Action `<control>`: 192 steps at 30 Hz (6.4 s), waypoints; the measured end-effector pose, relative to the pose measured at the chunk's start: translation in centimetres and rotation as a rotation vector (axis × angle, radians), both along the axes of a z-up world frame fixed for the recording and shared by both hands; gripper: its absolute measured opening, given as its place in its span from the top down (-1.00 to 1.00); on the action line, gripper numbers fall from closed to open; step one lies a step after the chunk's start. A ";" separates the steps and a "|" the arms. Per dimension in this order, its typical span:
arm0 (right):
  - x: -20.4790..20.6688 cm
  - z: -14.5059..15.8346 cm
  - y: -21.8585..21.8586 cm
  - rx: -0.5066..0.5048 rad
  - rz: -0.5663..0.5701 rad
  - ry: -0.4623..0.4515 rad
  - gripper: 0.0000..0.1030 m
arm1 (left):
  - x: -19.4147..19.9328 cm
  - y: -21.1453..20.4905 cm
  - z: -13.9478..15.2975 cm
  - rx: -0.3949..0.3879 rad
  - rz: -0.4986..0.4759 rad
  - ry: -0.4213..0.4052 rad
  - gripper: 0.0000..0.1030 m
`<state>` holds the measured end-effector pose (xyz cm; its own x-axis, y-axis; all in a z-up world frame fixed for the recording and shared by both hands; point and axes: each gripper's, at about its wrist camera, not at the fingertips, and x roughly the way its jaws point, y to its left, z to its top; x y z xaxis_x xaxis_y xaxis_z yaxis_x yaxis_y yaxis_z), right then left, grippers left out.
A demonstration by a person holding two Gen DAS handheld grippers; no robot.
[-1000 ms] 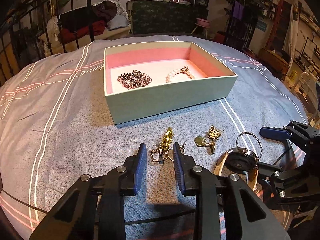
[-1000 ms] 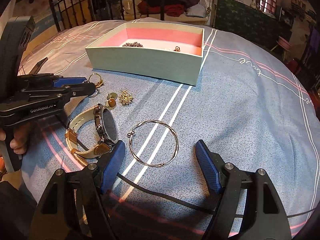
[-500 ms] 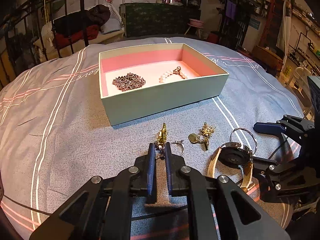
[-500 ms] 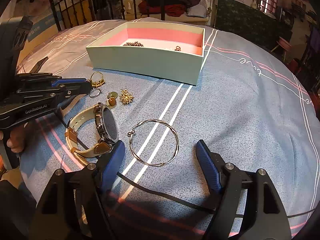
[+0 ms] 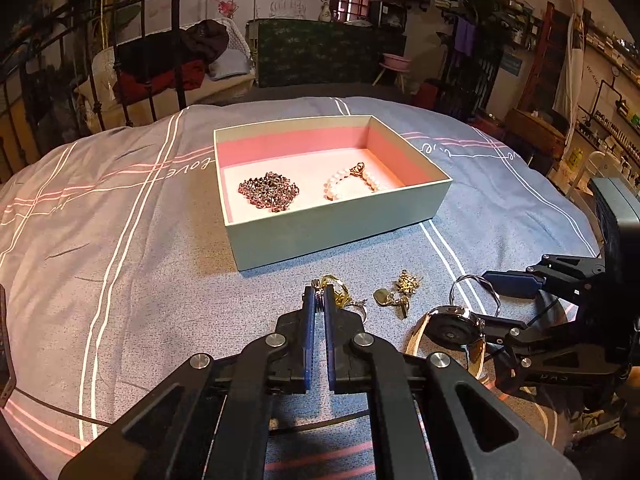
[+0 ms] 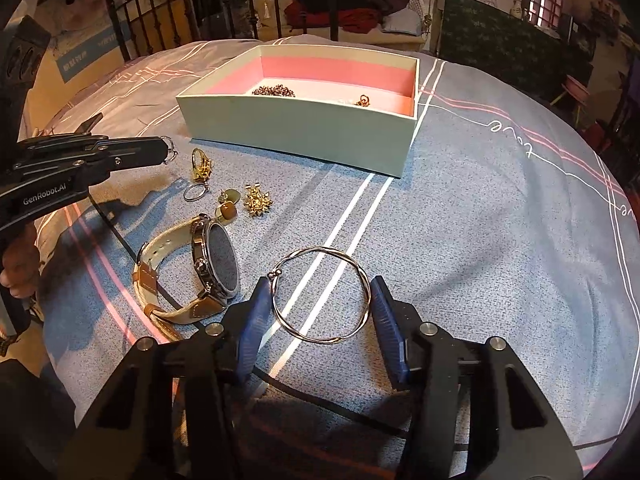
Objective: Organize jewelry
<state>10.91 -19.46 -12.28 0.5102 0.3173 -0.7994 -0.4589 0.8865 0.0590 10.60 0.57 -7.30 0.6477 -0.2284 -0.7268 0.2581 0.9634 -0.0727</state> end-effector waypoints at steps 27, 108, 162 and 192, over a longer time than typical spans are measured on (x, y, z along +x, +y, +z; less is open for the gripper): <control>6.0 11.7 0.3 0.099 -0.009 -0.258 0.00 | 4.4 -1.5 8.1 -0.016 0.028 -0.154 0.91; 5.0 7.0 -0.9 0.043 -0.052 -0.156 -0.61 | 4.5 -0.8 5.2 -0.048 0.084 -0.022 -0.57; -0.9 3.0 2.6 0.045 0.073 -0.062 0.76 | 0.2 -1.7 0.4 0.062 0.057 0.031 0.43; 10.0 9.4 3.4 0.049 0.000 -0.188 0.87 | 9.0 -1.3 6.2 -0.047 0.121 -0.043 0.43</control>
<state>20.92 -16.09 -2.89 0.6491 0.3533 -0.6737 -0.4661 0.8846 0.0149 19.56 -0.74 -1.08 0.7031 -0.1797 -0.6880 0.1440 0.9835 -0.1098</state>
